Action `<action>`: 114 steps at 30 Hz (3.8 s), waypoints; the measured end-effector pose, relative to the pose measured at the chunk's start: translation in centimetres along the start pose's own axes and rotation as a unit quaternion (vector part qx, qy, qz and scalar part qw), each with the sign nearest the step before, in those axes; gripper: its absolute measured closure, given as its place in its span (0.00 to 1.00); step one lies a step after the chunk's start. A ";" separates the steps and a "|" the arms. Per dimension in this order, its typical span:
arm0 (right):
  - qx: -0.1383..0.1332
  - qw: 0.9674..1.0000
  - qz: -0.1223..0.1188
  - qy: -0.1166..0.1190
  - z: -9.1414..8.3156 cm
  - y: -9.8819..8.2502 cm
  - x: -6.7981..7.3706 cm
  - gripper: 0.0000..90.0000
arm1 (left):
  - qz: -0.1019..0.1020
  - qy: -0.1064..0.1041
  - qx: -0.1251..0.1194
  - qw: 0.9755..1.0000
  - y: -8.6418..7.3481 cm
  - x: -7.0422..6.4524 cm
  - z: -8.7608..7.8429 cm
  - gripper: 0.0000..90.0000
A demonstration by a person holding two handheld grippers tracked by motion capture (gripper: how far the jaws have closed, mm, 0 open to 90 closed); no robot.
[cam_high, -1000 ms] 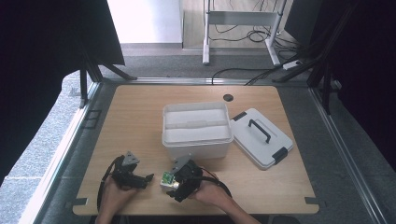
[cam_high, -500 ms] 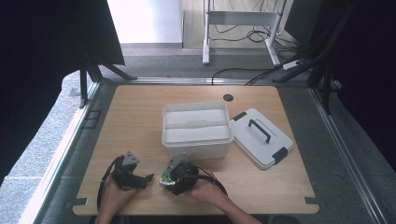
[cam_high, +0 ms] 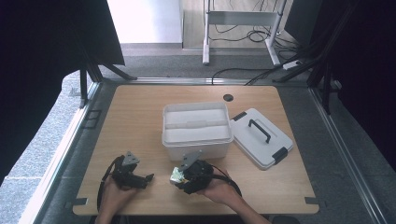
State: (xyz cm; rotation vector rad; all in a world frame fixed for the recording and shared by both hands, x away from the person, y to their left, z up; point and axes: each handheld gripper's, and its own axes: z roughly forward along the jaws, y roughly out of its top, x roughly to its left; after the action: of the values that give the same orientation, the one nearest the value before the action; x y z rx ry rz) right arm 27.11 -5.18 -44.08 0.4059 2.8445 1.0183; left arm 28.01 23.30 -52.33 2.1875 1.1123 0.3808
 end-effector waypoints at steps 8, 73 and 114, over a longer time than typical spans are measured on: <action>-0.005 0.999 0.025 -0.031 -3.3 -3.6 -0.7 0.50 | 0.000 0.000 0.000 1.000 0.0 0.0 0.0 0.00; -0.051 0.970 0.173 -0.163 -6.2 -17.6 -7.9 0.06 | 0.041 -0.049 -0.004 0.998 3.9 1.0 -1.6 0.01; -0.055 0.967 0.184 -0.166 -5.4 -18.8 -8.3 0.12 | 0.269 -0.165 0.038 0.948 26.2 -2.7 3.0 0.53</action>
State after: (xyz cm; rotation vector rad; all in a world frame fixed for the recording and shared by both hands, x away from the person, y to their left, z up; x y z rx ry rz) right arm 30.06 -24.70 -51.87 1.0168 2.4500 1.0383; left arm 43.99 8.55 -37.14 2.4899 0.3436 0.1865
